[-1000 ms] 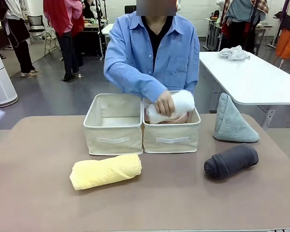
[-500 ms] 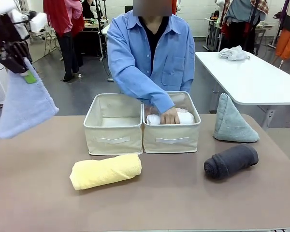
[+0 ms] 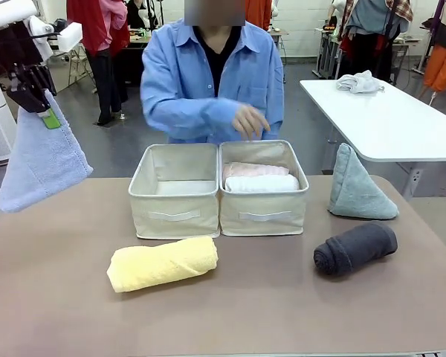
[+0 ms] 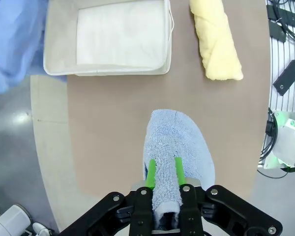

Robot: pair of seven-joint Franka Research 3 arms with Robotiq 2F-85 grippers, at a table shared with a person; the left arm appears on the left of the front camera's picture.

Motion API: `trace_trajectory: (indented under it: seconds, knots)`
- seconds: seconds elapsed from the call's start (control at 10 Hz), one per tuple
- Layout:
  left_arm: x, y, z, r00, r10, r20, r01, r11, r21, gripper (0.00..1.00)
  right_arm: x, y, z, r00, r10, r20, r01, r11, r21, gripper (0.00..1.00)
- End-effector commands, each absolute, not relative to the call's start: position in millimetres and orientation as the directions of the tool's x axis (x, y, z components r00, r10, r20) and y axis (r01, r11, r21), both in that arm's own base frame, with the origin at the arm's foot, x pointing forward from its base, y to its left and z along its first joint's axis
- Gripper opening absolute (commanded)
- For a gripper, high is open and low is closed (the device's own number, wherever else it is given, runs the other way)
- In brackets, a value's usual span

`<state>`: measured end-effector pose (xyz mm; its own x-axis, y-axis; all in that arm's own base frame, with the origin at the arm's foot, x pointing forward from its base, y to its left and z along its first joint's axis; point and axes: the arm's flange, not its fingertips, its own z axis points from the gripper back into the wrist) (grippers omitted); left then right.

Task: Sort the towels based on their folding style.
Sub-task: Pick up one triangle-folded towel and place it in the left Fabric basket.

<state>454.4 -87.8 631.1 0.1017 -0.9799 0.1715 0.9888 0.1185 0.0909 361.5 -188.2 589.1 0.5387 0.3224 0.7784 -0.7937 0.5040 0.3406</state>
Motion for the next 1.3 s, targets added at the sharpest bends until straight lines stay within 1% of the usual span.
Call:
trace_trajectory:
  seconds: [0.0, 0.3, 0.4, 0.6, 0.9, 1.1, 1.2]
  knots:
    - [454.4, -87.8, 631.9, 0.094, -0.978, 0.186, 0.989, 0.113, 0.094, 0.15, 361.3, -188.0, 588.9, 0.529, 0.314, 0.789, -0.799, 0.496, 0.338, 1.0]
    - [454.3, -88.6, 630.9, 0.102, -0.98, 0.169, 0.989, 0.118, 0.091, 0.15, 361.3, -188.0, 588.9, 0.529, 0.314, 0.789, -0.799, 0.496, 0.338, 1.0]
    - [454.6, -90.6, 630.0, 0.059, -0.983, 0.172, 0.993, 0.076, 0.095, 0.15, 361.3, -188.0, 588.9, 0.529, 0.314, 0.789, -0.799, 0.496, 0.338, 1.0]
    - [453.6, -96.2, 627.4, 0.039, -0.985, 0.167, 0.994, 0.056, 0.094, 0.15, 361.3, -188.0, 588.9, 0.529, 0.314, 0.789, -0.799, 0.496, 0.338, 1.0]
    - [459.6, -117.4, 625.6, -0.01, -0.977, 0.215, 0.994, 0.013, 0.105, 0.15, 361.3, -188.0, 588.9, 0.529, 0.314, 0.789, -0.799, 0.496, 0.338, 1.0]
    - [467.0, -141.5, 623.3, -0.059, -0.954, 0.295, 0.994, -0.027, 0.11, 0.15, 361.3, -188.0, 588.9, 0.529, 0.314, 0.789, -0.799, 0.496, 0.338, 1.0]
    - [470.6, -151.7, 619.7, -0.07, -0.946, 0.317, 0.994, -0.038, 0.106, 0.15, 361.3, -188.0, 588.9, 0.529, 0.314, 0.789, -0.799, 0.496, 0.338, 1.0]
